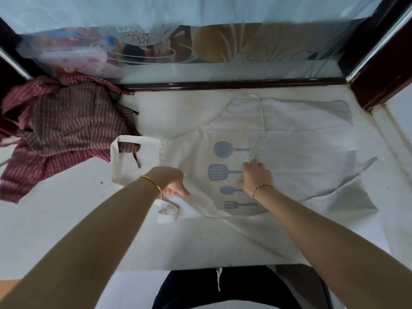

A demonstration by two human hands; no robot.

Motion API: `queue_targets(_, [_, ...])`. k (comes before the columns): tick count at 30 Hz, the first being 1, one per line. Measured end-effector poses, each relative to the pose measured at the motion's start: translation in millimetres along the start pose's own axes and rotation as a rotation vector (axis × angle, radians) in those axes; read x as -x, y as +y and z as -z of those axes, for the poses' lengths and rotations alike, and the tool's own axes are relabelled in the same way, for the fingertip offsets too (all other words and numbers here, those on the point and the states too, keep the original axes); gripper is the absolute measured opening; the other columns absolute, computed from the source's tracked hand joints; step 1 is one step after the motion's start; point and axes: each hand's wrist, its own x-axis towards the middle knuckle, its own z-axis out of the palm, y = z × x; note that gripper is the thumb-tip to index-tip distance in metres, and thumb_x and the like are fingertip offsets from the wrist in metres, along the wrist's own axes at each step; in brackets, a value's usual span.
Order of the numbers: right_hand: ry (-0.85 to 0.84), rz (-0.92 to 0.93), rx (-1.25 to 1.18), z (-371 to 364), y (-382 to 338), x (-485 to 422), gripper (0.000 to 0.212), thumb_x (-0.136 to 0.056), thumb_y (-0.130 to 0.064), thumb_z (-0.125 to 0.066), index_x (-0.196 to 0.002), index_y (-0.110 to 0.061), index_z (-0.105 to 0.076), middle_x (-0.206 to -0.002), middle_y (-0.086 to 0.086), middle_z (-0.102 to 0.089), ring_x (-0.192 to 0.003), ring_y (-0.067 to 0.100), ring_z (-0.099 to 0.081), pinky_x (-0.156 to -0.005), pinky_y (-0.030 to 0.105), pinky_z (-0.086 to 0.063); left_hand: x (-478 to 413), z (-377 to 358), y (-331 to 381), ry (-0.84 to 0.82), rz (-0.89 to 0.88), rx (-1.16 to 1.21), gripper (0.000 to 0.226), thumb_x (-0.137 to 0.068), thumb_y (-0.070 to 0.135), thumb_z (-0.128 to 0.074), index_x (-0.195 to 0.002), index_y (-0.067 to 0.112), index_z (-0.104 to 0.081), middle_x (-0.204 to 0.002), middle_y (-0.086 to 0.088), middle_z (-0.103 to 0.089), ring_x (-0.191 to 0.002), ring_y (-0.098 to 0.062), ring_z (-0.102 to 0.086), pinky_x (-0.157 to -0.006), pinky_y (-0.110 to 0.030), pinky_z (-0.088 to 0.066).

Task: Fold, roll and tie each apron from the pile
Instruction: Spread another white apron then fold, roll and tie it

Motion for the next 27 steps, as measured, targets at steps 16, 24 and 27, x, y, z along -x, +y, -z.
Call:
queue_targets(16, [-0.144, 0.015, -0.015, -10.6, -6.1, 9.6, 0.065, -0.08, -0.041, -0.065, -0.131, -0.013, -0.037, -0.132, 0.01, -0.033, -0.121, 0.03, -0.035, -0.086, 0.038, -0.044, -11.2, -49.9, -2.6, -0.012, 0.241, -0.566, 0.063, -0.087, 0.025, -0.066, -0.143, 0.017, -0.038, -0.147, -0.004, -0.036, -0.134, -0.028, -0.037, -0.107, -0.045, -0.036])
queue_targets(24, [0.006, -0.07, -0.434, 1.4, 22.6, 10.1, 0.026, -0.092, -0.012, -0.05, -0.117, -0.009, -0.054, -0.124, 0.013, -0.044, -0.109, 0.029, -0.052, -0.091, 0.035, -0.045, -2.5, 7.5, 80.7, 0.4, -0.248, -0.305, 0.029, -0.091, 0.016, -0.054, -0.12, 0.012, -0.054, -0.122, -0.009, -0.056, -0.111, -0.028, -0.056, -0.09, -0.037, -0.048])
queue_targets(27, [0.011, -0.159, -0.389, 3.8, 40.8, 13.6, 0.022, -0.093, -0.009, -0.048, -0.114, -0.009, -0.054, -0.122, 0.013, -0.045, -0.108, 0.03, -0.053, -0.088, 0.038, -0.047, -14.3, 5.9, 113.3, 0.417, -0.414, -0.204, 0.026, -0.09, 0.018, -0.056, -0.115, 0.01, -0.053, -0.12, -0.01, -0.051, -0.104, -0.029, -0.057, -0.087, -0.038, -0.048])
